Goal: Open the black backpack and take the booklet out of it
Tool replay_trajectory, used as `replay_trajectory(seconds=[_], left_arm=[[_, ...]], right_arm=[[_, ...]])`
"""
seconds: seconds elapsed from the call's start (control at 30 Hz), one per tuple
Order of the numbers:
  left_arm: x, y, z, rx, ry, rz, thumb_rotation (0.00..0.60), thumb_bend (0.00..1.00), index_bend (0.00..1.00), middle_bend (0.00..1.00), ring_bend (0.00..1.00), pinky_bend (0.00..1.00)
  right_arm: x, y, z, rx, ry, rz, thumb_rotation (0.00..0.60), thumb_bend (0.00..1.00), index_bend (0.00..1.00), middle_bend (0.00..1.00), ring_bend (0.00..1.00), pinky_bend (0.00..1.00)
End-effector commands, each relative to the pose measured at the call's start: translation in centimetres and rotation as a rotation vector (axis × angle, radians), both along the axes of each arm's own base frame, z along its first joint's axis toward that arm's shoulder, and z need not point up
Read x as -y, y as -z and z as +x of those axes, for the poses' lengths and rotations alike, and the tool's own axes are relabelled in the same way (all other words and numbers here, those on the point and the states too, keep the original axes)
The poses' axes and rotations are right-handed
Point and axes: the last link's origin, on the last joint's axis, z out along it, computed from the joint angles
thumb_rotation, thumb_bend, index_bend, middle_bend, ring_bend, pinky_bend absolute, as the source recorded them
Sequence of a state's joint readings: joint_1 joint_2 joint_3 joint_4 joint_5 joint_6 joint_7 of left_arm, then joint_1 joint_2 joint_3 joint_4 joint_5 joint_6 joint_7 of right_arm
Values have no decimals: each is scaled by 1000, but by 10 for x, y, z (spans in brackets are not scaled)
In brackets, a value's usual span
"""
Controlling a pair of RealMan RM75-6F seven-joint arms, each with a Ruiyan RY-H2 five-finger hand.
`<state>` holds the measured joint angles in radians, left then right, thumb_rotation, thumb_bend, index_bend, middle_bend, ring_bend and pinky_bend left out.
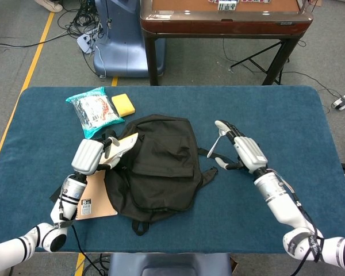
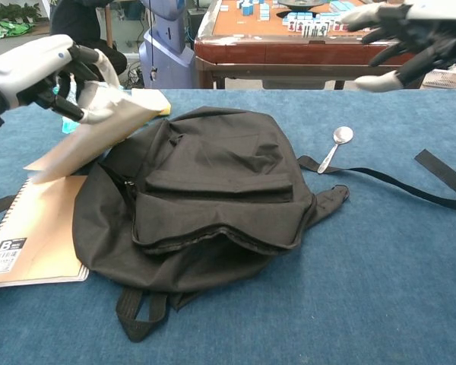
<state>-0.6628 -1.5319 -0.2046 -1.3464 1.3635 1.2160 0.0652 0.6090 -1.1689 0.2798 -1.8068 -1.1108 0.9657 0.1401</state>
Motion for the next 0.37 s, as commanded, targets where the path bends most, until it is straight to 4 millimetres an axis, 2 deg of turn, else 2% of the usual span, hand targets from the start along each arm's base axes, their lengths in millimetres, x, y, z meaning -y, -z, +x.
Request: replay_trajectory(seconds=[0.03,0.13,0.23,0.3,0.33,0.37], left_arm=[[7,-6,1,-13,-34,-43,297,184,283,542,466,611],[10,-19,0,4,-62,-23,262,183,243,513,444,589],[12,-30,-7,6,-95,2,278,183,243,512,441,579],[15,-39,-15,3,-133,22,381,183,251,512,441,574],[16,-43,-20,2,-153,32,488,183,257,512,441,571],[19,-48,-26,-7,-180,52,565,183,262,512,441,569]], right_arm=[[-1,-10,-12,-14,27,-32,600,282,0,19,0,128],[-2,-19,-29,-42,59,-67,600,283,0,24,0,128],[-7,-25,-41,-54,84,-88,600,284,0,38,0,128],[-12,-29,-50,-67,94,-104,600,301,0,46,0,128],[-15,-30,-53,-74,96,-113,600,318,0,52,0,128],[-19,-33,-59,-87,98,-129,600,343,0,61,0,128]])
